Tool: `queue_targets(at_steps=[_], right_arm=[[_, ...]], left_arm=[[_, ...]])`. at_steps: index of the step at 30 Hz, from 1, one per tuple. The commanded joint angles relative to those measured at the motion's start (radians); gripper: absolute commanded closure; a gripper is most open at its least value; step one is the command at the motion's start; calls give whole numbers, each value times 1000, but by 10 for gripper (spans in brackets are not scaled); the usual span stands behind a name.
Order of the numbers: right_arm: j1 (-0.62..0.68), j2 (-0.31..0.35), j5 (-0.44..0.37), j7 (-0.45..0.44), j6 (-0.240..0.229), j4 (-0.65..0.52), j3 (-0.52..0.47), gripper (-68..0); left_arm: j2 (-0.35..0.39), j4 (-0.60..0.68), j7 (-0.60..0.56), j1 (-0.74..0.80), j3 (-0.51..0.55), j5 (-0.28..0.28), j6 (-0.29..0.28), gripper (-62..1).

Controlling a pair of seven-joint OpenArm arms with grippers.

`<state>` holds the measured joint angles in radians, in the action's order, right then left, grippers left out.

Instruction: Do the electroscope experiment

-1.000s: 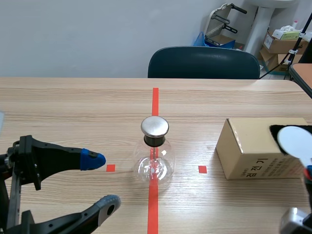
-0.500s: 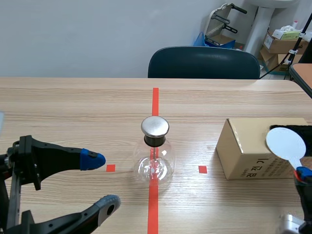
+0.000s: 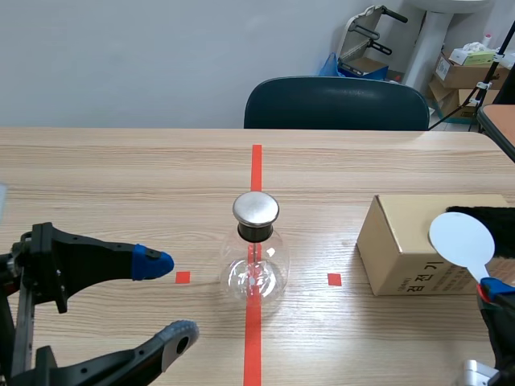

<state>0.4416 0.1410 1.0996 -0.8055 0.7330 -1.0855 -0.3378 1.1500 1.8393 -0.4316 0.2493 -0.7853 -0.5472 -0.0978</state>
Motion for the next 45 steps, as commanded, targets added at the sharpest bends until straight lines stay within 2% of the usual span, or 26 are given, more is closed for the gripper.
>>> queue_targets(at_steps=[1,3,5,6,7,10,12,14,17,18,19,21,24,26,28,32,33,35,39,40,42,43,45], right_arm=[[-1,14,-23,139,48,-15,-8,-8],[-1,14,-22,286,48,-15,-8,-8],[-1,14,-10,328,47,-15,-8,-8],[-1,14,-2,308,47,-15,-8,-8],[-2,14,-2,250,47,-15,-8,-8],[-1,14,-3,10,49,-15,-8,-8],[-1,14,-5,-63,50,-15,-8,-8],[-1,13,-15,-11,50,-15,-8,-8],[-1,3,-14,235,50,-15,-8,-8],[-1,3,-8,293,50,-15,-8,-8],[-1,3,-3,312,50,-15,-8,-8],[-1,3,5,263,50,-15,-8,-8],[-1,3,11,53,50,-15,-8,-8],[-1,3,10,-19,50,-15,-8,-8],[-1,3,3,14,50,-15,-8,-8],[5,0,-3,279,50,-15,-9,-8],[5,0,-3,307,50,-15,-9,-8],[5,0,7,287,50,-15,-9,-8],[5,0,15,26,50,-16,-9,-8],[5,0,14,-11,50,-19,-9,-8],[5,0,9,2,50,-24,-9,-8],[8,-2,3,51,50,-26,-9,-8],[8,-7,0,210,50,-26,-9,-8]], left_arm=[[0,21,-18,0,2,-4,-1,-392],[0,21,-18,0,2,-4,-1,-392],[0,21,-17,0,2,-4,-1,-392],[0,21,-17,0,2,-4,-1,-392],[0,21,-17,0,2,-4,-1,-392],[0,21,-18,0,2,-4,-1,-392],[0,21,-18,0,2,-4,-1,-392],[0,21,-18,0,2,-4,-1,-392],[0,21,-17,0,2,-3,-1,-392],[0,21,-17,0,2,-3,-1,-392],[0,21,-17,0,2,-3,-1,-392],[0,21,-18,0,2,-3,-1,-392],[-2,21,-17,0,2,-3,0,-392],[-2,21,-17,0,2,-3,0,-392],[-2,21,-17,0,2,-3,0,-392],[-2,21,-18,0,2,-3,0,-392],[-2,21,-18,0,2,-3,0,-392],[-2,21,-18,0,2,-3,0,-392],[-2,21,-18,0,2,-3,0,-392],[-2,21,-18,0,2,-3,0,-392],[-2,21,-18,0,2,-3,0,-392],[-2,21,-17,0,2,-3,0,-392],[-2,21,-17,0,2,-3,0,-392]])
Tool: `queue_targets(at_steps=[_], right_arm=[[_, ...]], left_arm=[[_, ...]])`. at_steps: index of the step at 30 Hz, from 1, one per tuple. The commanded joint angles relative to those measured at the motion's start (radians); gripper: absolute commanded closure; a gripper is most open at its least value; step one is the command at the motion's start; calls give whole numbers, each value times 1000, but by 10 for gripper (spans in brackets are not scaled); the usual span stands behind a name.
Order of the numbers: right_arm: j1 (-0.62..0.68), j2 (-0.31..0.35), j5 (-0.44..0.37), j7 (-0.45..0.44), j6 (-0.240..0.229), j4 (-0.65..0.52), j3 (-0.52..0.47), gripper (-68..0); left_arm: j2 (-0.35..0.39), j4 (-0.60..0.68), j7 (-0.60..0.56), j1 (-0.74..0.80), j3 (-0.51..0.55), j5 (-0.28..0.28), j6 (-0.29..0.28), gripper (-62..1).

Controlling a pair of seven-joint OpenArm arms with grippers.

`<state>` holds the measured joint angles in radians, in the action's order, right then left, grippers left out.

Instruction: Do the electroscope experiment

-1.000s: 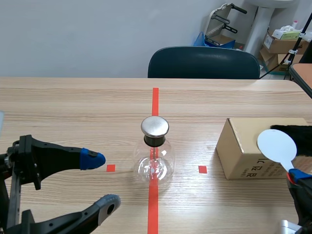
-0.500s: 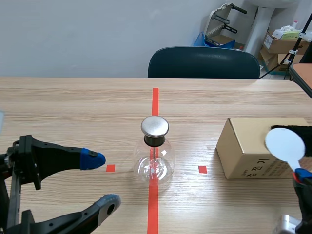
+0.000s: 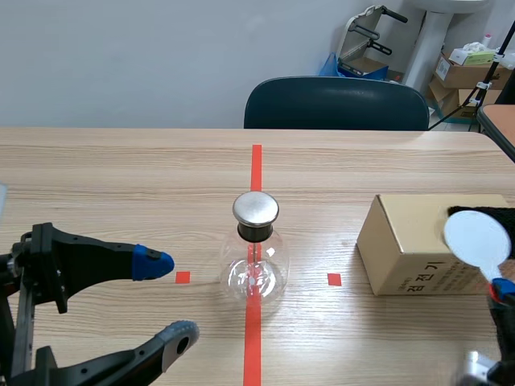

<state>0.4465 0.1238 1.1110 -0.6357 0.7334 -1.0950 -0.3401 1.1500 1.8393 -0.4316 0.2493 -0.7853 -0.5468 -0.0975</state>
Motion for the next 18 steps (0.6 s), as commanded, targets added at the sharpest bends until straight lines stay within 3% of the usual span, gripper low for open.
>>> queue_targets(at_steps=[1,2,4,8,10,14,16,18], right_arm=[[3,9,-11,110,50,-17,-6,-8],[3,9,-10,148,50,-17,-6,-8],[3,13,-1,120,50,-17,-6,-8],[2,17,3,-135,50,-21,-6,-8],[3,15,2,-114,50,-21,-6,-8],[3,12,1,142,50,-21,-7,-8],[3,18,5,118,50,-21,-7,-8],[3,19,8,-12,50,-21,-6,-8]], left_arm=[[-2,21,-17,0,2,-4,-1,-392],[-2,21,-17,0,2,-4,-1,-392],[-2,21,-17,0,2,-4,-1,-392],[-2,21,-17,0,2,-4,-1,-392],[-2,21,-17,0,2,-4,-1,-392],[-2,21,-17,0,2,-4,-1,-392],[-2,21,-17,0,2,-4,-1,-392],[-2,21,-17,0,2,-4,-1,-392]])
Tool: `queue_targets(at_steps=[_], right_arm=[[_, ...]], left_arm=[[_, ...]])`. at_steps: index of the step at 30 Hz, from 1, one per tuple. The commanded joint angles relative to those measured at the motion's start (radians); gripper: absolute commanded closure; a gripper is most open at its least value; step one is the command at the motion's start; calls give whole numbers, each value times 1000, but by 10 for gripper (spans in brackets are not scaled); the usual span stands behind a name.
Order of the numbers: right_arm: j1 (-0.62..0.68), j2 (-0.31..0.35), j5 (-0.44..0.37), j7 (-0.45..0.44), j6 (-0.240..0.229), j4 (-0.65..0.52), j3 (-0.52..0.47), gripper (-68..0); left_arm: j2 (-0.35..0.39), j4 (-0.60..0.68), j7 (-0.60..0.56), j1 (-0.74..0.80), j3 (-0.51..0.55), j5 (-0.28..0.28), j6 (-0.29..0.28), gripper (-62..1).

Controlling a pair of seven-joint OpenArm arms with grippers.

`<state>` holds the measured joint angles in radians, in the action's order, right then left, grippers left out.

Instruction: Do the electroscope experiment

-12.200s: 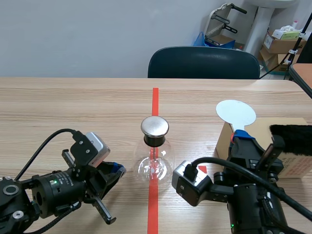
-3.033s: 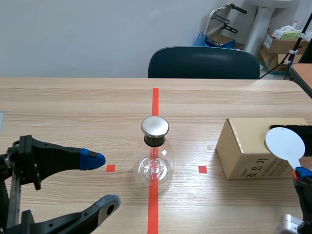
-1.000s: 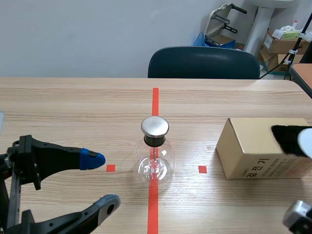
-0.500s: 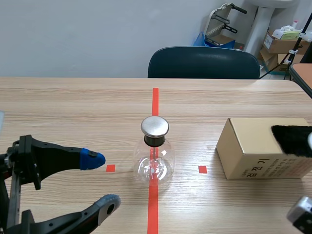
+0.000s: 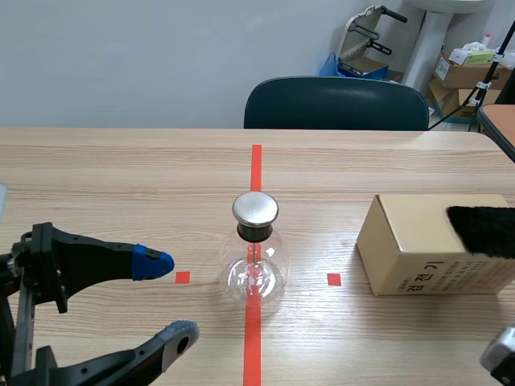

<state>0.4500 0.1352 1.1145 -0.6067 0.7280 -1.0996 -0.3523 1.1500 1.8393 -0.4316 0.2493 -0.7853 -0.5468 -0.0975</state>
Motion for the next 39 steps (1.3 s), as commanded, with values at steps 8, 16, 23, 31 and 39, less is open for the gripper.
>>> queue_targets(at_steps=[8,16,23,31,39], right_arm=[[-1,-2,-2,124,49,-16,5,-8],[-1,2,-7,-112,50,-22,6,-8],[-1,1,9,48,46,-23,6,-8],[0,-6,1,124,45,-28,6,-8],[2,-3,3,-130,52,-28,6,-8]], left_arm=[[-2,21,-17,0,2,-4,-1,-392],[-2,21,-18,0,2,-4,-1,-392],[-2,21,-17,0,2,-4,0,-392],[-2,21,-17,0,2,-4,0,-392],[-2,21,-18,0,2,-4,0,-392]])
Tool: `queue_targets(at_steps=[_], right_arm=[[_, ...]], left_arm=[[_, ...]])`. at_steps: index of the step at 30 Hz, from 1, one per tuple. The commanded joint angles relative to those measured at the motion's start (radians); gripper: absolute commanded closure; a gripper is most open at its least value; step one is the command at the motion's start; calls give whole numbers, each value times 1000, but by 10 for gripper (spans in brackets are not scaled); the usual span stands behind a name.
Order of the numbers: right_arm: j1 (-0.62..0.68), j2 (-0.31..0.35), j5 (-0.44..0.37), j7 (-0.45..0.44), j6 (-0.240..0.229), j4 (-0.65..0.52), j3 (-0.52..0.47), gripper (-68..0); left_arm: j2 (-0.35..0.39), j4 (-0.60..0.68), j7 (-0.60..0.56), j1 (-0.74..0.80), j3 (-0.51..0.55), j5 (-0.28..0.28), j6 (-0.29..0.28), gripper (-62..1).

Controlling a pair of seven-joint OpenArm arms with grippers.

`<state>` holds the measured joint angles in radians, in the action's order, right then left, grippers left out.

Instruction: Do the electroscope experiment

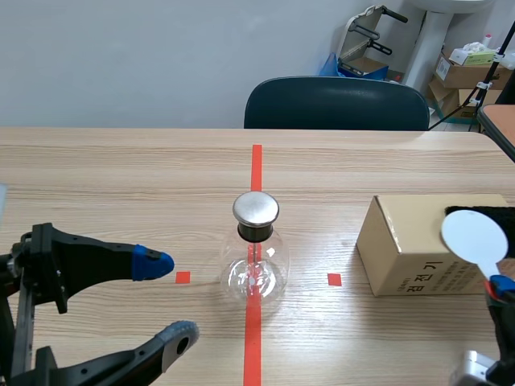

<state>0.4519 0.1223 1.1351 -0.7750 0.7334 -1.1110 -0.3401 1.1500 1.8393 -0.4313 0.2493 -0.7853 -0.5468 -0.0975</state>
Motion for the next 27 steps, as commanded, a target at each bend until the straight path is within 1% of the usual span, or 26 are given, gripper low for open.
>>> queue_targets(at_steps=[1,3,4,5,6,7,10,11,12,13,16,17,19,20,22,23,24,25,26,27], right_arm=[[0,10,-22,83,49,-17,-6,-8],[0,5,-23,244,48,-17,-6,-8],[0,5,-19,304,42,-17,-6,-8],[0,6,-15,327,37,-17,-7,-8],[0,8,-9,320,36,-17,-7,-8],[0,8,-3,280,37,-17,-6,-8],[0,8,-2,77,37,-20,-6,-8],[0,8,-8,41,37,-22,-6,-8],[0,8,-16,37,38,-23,-6,-8],[0,7,-21,73,42,-23,-6,-8],[0,2,-16,300,43,-23,-6,-8],[0,2,-12,338,40,-23,-6,-8],[1,2,-1,332,40,-23,-6,-8],[0,2,3,282,40,-23,-6,-8],[0,2,2,135,41,-23,-6,-8],[0,2,0,77,41,-23,-6,-8],[0,2,-7,47,41,-23,-6,-8],[0,2,-14,51,44,-23,-6,-8],[0,1,-21,94,45,-23,-6,-8],[0,-1,-21,165,45,-23,-6,-8]], left_arm=[[-2,21,-18,0,2,-4,0,-392],[-2,21,-18,0,2,-4,0,-392],[-2,21,-18,0,2,-4,0,-392],[-2,21,-18,0,2,-4,0,-392],[-2,21,-18,0,2,-4,0,-392],[-2,21,-18,0,2,-4,0,-392],[-2,21,-18,0,2,-4,0,-392],[-2,21,-18,0,2,-4,0,-392],[-2,21,-18,0,2,-4,0,-392],[-2,21,-18,0,2,-4,0,-392],[-2,21,-18,0,2,-4,0,-392],[-2,21,-18,0,2,-4,0,-392],[-2,21,-18,0,2,-4,0,-392],[-2,21,-18,0,2,-4,0,-392],[-2,21,-18,0,2,-4,0,-392],[-2,21,-18,0,2,-4,0,-392],[-2,21,-18,0,2,-4,0,-392],[-2,21,-18,0,2,-4,0,-392],[-2,21,-18,0,2,-4,0,-392],[-2,21,-18,0,2,-4,0,-392]])
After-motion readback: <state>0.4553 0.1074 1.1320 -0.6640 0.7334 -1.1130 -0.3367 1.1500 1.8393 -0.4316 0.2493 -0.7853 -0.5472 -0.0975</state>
